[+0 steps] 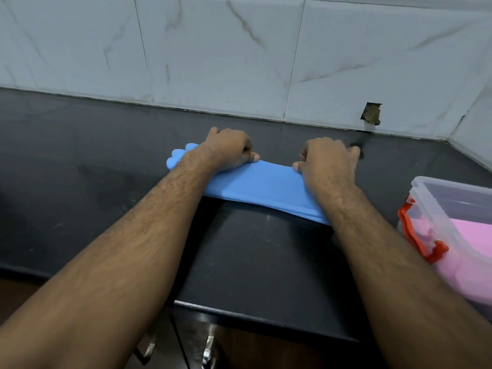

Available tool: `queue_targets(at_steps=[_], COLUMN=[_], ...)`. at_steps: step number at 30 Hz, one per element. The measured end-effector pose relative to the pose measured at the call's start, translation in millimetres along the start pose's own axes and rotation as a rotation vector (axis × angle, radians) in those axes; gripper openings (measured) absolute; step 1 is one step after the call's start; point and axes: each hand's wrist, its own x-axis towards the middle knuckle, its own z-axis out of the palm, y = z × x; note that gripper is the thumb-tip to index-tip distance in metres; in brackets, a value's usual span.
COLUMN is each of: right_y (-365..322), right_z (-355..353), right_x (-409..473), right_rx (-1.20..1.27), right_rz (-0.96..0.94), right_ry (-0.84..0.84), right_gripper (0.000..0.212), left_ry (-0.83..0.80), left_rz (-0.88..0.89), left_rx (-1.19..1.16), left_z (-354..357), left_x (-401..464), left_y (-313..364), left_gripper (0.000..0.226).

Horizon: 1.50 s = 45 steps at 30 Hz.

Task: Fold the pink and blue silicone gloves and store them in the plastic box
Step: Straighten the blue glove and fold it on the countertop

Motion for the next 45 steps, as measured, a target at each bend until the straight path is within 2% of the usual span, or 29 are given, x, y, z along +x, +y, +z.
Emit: queue_targets(at_steps=[2,4,6,9,11,14,21,30,36,45], right_y=[-6.7,-19.6,-31.7,-37.0,-33.6,-30.2,-31.7,-31.5,-30.7,-30.8], right_z=[-2.8,-5.2,-6.9,-7.6,-8.7,-9.3,-8.6,-4.3,-8.2,-13.5], right_x=[-2.6,-8.9,-18.5,-26.0,-25.8,-25.7,-23.1,-22.9,-21.1,-20.6], right_rx=[0.219,0.448,0.518,0.540,0.509,0.513,0.518,0.487,0.492,0.444], right_rz=[-0.119,-0.309,-0.544,-0.682,-0.699,-0.678,-0.690,-0.648,-0.622,-0.662], right_ry=[0.001,-0.120,-0.278,-0.431,-0.462,-0.490,-0.428,-0.489,-0.525,-0.508], right_gripper=[0.012,0.010,0.015,0.025,0.030,0.024,0.016,0.013,0.022,0.009], left_ry=[-0.008,0.006,0.024,0.059,0.078,0.049,0.102,0.055,0.038,-0.033], left_rz=[-0.010,-0.004,-0.002,0.008,0.040,0.099,0.101,0.129,0.124,0.083], left_rx=[-0.012,-0.020,-0.021,-0.049,-0.079,-0.159,-0.305,-0.224,-0.204,-0.222], left_z=[0.7,1.0,1.2,1.0,-1.3,-5.3,-8.8,-4.0,-1.5,0.2], left_x=[0.2,-0.1,-1.1,-2.8,-5.0,-6.8,-7.3,-6.8,-6.5,-5.1], left_y=[-1.5,-4.0,-6.0,-9.0,-8.2,-1.4,-3.4,-1.4,-0.5,-0.9], left_gripper=[0.034,0.029,0.027,0.030,0.026,0.017,0.011,0.013,0.012,0.016])
